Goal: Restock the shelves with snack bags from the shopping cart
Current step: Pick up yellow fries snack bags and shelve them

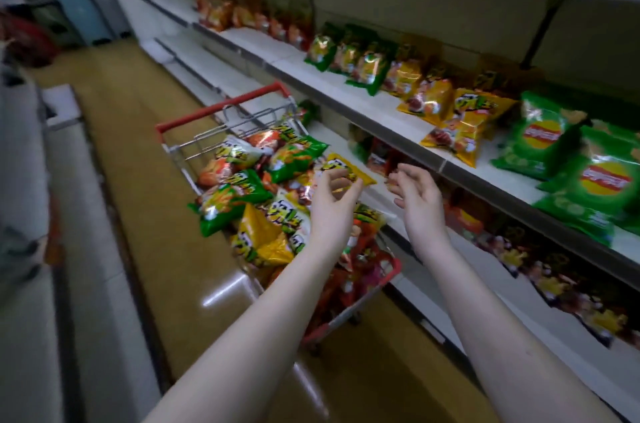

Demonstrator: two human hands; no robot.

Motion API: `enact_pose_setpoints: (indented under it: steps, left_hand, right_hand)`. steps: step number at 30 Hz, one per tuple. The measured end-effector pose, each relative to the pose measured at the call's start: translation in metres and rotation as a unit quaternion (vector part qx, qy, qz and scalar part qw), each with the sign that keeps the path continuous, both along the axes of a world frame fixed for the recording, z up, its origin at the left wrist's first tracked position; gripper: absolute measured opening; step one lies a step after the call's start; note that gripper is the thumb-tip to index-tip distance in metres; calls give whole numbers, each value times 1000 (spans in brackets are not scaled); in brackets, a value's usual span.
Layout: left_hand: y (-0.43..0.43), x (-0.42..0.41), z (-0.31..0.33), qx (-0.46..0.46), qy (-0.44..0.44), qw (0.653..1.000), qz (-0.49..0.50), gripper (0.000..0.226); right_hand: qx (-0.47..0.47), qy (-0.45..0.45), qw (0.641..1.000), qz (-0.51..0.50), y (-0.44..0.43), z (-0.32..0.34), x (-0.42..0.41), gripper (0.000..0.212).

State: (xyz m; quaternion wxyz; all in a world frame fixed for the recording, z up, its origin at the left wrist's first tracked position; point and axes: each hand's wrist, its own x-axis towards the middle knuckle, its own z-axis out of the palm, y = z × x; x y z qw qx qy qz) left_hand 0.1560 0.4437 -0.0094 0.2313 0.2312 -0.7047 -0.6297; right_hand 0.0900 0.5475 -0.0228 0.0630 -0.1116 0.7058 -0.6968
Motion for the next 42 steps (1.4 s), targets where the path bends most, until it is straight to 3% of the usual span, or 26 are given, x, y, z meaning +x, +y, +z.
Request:
enact_pose_setpoints:
  steps: [7,15,23,33,37,42]
  left_hand:
    - [-135,55,7,11,15,996,89,21]
    - [-284,78,4,17,26,990,137,16]
    - [-376,56,-1,19,26,993,115,13]
    - [-490,-22,-5,0,9,997,76,21]
    - [-524,-58,-7,-18,-13,1000,20,13]
    - [-510,-111,-14,-14,-35,995,-93,9]
  right_hand:
    - [-15,-5,997,69,-150,2,30,11]
    - [-18,-12,993,113,-292,1,57,17]
    - [3,-6,994,110,-389,-2,43,13]
    - [-19,-36,997,72,-506,-20,-40,17]
    - [-31,-58,997,41,-534,-23,-73,22]
    - [-36,-48,997,-52,-506,-28,-99,10]
